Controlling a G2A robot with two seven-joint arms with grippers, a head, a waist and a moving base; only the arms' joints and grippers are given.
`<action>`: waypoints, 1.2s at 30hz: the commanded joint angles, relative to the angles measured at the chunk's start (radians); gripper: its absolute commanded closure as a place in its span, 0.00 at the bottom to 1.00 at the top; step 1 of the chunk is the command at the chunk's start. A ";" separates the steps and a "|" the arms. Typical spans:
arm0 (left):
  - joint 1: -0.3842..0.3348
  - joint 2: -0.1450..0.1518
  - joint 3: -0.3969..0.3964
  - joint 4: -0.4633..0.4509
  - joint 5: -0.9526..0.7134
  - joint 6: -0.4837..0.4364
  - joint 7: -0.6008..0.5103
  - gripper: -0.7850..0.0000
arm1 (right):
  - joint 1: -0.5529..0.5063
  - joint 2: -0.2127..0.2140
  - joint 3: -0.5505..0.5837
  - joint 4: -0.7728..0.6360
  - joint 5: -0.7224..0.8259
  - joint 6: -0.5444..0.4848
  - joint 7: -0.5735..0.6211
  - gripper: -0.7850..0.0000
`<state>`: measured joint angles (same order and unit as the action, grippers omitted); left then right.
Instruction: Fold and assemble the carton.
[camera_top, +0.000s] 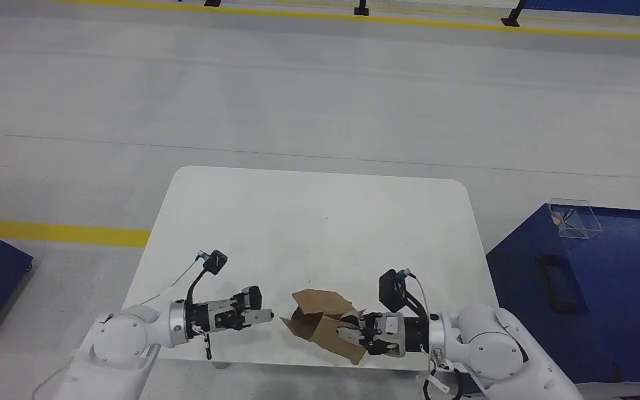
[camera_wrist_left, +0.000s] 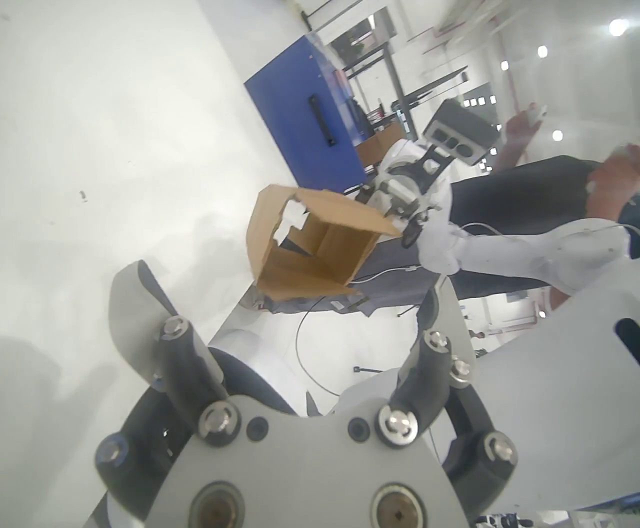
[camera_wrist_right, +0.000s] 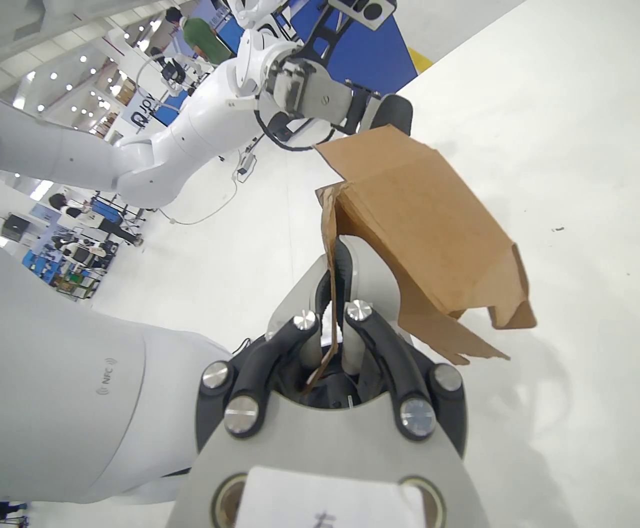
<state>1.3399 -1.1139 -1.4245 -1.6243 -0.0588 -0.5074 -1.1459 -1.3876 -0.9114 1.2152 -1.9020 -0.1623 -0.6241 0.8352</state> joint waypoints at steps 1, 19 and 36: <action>0.015 0.003 -0.001 -0.022 0.074 0.042 0.029 0.00 | 0.018 0.001 -0.006 0.014 0.070 -0.004 0.035 1.00; -0.023 0.013 0.112 -0.052 0.221 0.167 0.041 0.00 | 0.225 -0.025 -0.177 0.159 0.286 0.037 0.240 1.00; -0.077 0.017 0.216 -0.043 0.286 0.223 0.034 1.00 | 0.306 -0.044 -0.245 0.212 0.312 0.041 0.266 1.00</action>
<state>1.2639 -1.0975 -1.2110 -1.6700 0.2301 -0.2863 -1.1149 -1.0825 -0.9556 0.9693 -1.6906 0.1511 -0.5831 1.1003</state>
